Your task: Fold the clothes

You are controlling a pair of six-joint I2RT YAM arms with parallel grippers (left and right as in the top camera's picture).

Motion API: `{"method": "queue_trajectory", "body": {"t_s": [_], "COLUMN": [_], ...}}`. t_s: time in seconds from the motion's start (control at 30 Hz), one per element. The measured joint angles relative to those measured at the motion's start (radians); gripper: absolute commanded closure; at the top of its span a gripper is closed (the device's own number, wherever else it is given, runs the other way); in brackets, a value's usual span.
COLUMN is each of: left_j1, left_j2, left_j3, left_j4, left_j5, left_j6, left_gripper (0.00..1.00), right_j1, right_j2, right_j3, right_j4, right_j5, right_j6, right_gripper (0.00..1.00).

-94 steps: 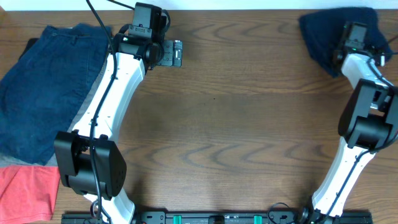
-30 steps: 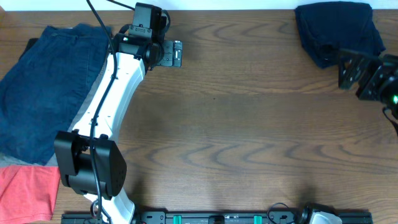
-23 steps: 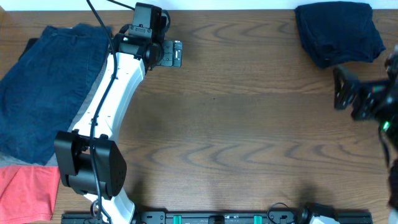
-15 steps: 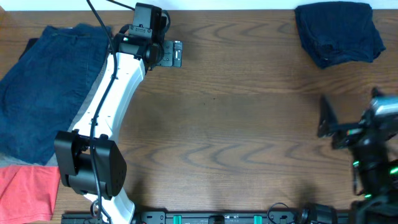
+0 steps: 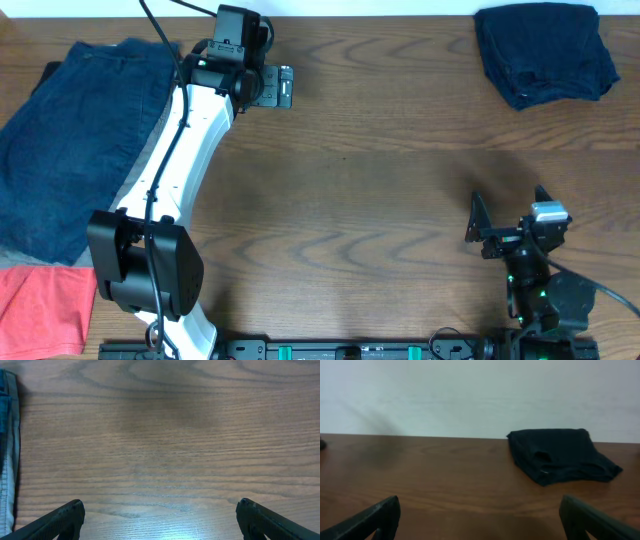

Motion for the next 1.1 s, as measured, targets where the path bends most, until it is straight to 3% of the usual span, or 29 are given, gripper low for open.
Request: {"method": "queue_trajectory", "body": {"t_s": [0.37, 1.1], "left_j1": [0.000, 0.000], "left_j2": [0.000, 0.000], "left_j3": [0.000, 0.000], "left_j4": [0.000, 0.000], "left_j5": [0.000, 0.000], "left_j6": [0.000, 0.000], "left_gripper": [0.02, 0.02], "right_j1": [0.010, 0.015], "right_j2": [-0.112, -0.147], "right_j3": [-0.163, -0.169], "right_j4": [0.082, 0.017], "right_j5": [0.058, 0.119], "right_j6": [0.012, 0.012], "right_gripper": [0.01, 0.01]}}
